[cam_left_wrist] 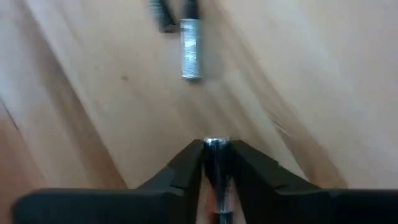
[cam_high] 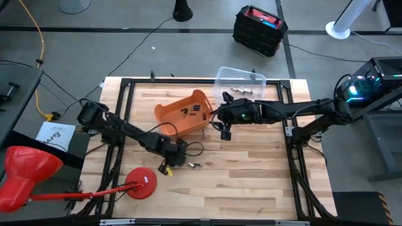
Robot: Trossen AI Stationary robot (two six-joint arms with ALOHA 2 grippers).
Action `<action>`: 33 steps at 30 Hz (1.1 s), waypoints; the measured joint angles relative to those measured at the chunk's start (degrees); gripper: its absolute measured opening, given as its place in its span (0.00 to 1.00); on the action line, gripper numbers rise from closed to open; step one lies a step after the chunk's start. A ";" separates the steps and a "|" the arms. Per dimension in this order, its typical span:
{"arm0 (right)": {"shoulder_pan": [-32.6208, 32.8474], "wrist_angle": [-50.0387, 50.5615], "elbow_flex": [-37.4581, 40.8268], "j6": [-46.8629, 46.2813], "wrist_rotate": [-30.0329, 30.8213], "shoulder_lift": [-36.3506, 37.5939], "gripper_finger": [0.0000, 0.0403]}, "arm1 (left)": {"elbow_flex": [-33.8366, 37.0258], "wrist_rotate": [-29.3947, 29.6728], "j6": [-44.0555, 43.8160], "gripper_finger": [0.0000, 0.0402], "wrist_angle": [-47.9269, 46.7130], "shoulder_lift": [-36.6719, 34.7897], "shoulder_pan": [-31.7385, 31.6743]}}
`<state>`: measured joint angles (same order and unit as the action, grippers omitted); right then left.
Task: Sort batteries
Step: Put the silver battery into the transparent bin
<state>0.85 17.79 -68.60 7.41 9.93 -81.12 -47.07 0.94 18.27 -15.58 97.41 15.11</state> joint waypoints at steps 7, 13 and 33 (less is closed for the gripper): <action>1.21 -1.48 0.00 0.77 0.04 3.90 0.41 | -10.73 12.06 3.54 0.07 -6.57 -4.05 -1.65; 2.83 -3.48 0.00 2.95 1.61 9.21 0.41 | -14.37 19.02 18.73 0.14 8.38 -4.69 -4.94; 6.58 -12.20 0.00 9.62 1.76 19.48 0.41 | -25.91 10.67 23.73 0.11 49.78 18.12 -37.05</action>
<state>7.44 5.59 -68.60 17.04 11.69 -61.64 -72.99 11.61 42.00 34.20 115.52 -21.94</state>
